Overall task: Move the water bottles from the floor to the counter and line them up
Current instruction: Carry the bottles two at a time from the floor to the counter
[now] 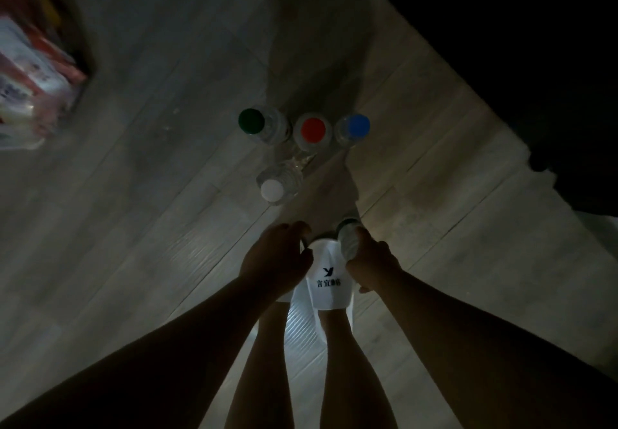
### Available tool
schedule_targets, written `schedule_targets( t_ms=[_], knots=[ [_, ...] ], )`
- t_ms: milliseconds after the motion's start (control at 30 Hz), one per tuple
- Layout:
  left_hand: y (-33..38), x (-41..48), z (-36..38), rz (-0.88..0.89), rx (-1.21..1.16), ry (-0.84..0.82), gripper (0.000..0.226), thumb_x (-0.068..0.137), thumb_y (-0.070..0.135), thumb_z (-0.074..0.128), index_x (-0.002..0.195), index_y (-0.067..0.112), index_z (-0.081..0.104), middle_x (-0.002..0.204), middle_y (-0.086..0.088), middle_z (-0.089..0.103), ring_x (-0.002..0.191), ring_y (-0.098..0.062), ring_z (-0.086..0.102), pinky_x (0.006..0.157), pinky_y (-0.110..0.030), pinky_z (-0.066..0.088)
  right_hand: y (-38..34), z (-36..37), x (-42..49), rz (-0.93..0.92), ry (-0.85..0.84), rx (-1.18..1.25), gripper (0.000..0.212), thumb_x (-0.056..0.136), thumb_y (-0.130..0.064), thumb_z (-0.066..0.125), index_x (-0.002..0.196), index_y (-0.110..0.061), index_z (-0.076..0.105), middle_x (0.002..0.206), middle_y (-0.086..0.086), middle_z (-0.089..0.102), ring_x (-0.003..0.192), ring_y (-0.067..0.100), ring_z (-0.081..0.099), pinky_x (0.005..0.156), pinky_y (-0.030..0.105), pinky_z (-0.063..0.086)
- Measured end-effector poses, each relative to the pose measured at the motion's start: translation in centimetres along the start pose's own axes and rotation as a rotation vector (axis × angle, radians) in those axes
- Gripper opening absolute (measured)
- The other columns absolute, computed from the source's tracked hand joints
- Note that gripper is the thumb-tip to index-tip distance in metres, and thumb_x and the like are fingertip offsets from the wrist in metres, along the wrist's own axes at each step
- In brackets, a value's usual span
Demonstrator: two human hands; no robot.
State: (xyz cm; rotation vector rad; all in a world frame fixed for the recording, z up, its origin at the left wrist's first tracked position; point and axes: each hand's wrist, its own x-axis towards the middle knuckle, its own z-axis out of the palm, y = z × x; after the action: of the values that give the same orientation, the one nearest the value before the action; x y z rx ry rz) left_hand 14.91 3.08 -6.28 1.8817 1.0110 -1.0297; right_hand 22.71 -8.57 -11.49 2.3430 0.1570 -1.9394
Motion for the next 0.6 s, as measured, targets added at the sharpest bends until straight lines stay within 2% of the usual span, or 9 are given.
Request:
schedule_targets(
  t_ms=[67,167,233,300,367,433,533,600],
  knots=[
    [-0.3,-0.6,-0.4,-0.007,-0.004,0.009,0.039,0.094,0.023,0.053,0.132,0.022,0.046,0.129,0.001,0.054,0.114,-0.012,0.054,0.081,-0.019,0.038,-0.6,-0.6,0.0,0.104,0.005,0.007,0.056,0.090,-0.013,0.056,0.141,-0.014,0.033,0.124,0.017,0.056,0.108,0.029,0.062,0.082,0.031,0.055],
    [-0.7,-1.4,-1.4,-0.005,-0.022,0.032,0.036,0.094,0.024,0.053,0.130,0.022,0.048,0.127,0.002,0.056,0.112,-0.011,0.055,0.081,-0.019,0.039,-1.6,-1.9,-0.6,0.125,0.028,0.001,0.042,0.091,-0.018,0.059,0.128,-0.008,0.042,0.119,0.013,0.060,0.107,0.026,0.063,0.085,0.029,0.054],
    [-0.8,-1.8,-2.3,-0.003,-0.028,0.060,0.036,0.094,0.024,0.052,0.129,0.024,0.048,0.124,0.002,0.058,0.107,-0.010,0.057,0.080,-0.019,0.042,-2.1,-2.5,-1.1,0.080,0.022,0.002,0.046,0.091,-0.017,0.056,0.134,-0.012,0.040,0.120,0.015,0.058,0.102,0.027,0.063,0.074,0.028,0.053],
    [-1.0,-1.8,-3.0,-0.015,-0.033,0.146,0.037,0.093,0.025,0.052,0.130,0.027,0.047,0.120,0.002,0.059,0.098,-0.009,0.058,0.075,-0.019,0.046,-2.5,-3.0,-1.5,0.006,0.045,-0.015,0.058,0.091,-0.020,0.056,0.143,-0.018,0.029,0.121,0.015,0.051,0.099,0.026,0.057,0.065,0.025,0.045],
    [-1.1,-1.8,-3.9,-0.054,-0.042,0.290,0.042,0.093,0.025,0.052,0.133,0.030,0.043,0.118,0.001,0.056,0.086,-0.007,0.053,0.063,-0.016,0.043,-3.1,-3.5,-1.6,-0.062,0.090,0.016,0.064,0.092,-0.020,0.052,0.148,-0.022,0.020,0.126,0.017,0.045,0.108,0.030,0.055,0.078,0.028,0.047],
    [-1.1,-1.2,-4.9,-0.057,-0.055,0.433,0.045,0.093,0.024,0.053,0.136,0.029,0.041,0.121,-0.003,0.051,0.084,-0.007,0.048,0.058,-0.015,0.039,-3.8,-4.2,-1.8,-0.124,0.112,0.072,0.065,0.093,-0.013,0.046,0.149,-0.026,0.017,0.134,0.021,0.042,0.115,0.039,0.052,0.093,0.043,0.050],
    [-1.0,0.1,-6.8,-0.040,-0.084,0.562,0.053,0.090,0.019,0.057,0.139,0.025,0.038,0.127,-0.011,0.045,0.091,-0.016,0.051,0.064,-0.024,0.043,-4.8,-4.9,-1.2,-0.157,0.141,0.064,0.063,0.093,-0.012,0.044,0.149,-0.026,0.017,0.138,0.023,0.040,0.119,0.041,0.049,0.098,0.048,0.046],
    [-0.9,1.9,-8.3,-0.042,-0.127,0.646,0.059,0.088,0.016,0.060,0.141,0.024,0.036,0.135,-0.015,0.040,0.105,-0.025,0.053,0.069,-0.026,0.044,-5.5,-5.2,-0.6,-0.157,0.132,0.056,0.064,0.093,-0.015,0.046,0.149,-0.026,0.018,0.140,0.022,0.037,0.122,0.041,0.046,0.101,0.048,0.044]
  ],
)
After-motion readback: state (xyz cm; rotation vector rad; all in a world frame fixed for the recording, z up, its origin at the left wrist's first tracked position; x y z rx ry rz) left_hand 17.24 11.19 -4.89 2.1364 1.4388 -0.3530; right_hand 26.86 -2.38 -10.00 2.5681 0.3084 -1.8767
